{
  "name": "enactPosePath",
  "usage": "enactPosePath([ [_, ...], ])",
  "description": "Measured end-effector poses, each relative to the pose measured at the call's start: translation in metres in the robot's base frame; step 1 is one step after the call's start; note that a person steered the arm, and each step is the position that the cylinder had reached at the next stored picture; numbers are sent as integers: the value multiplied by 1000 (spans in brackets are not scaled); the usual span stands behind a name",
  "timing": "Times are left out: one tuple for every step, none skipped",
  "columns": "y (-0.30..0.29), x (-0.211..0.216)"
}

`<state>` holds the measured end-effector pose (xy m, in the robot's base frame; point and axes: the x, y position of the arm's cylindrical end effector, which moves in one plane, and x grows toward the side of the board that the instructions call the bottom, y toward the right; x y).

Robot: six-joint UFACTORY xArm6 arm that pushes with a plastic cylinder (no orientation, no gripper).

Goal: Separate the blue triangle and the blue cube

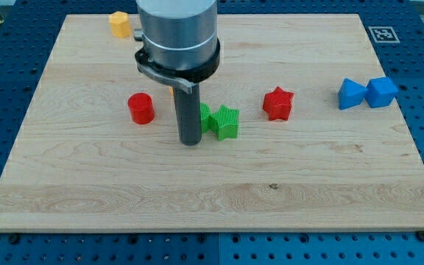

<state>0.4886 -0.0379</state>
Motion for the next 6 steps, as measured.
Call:
enactPosePath([
  [0, -3],
  [0, 13],
  [35, 32],
  [131, 26],
  [224, 11],
  [264, -29],
])
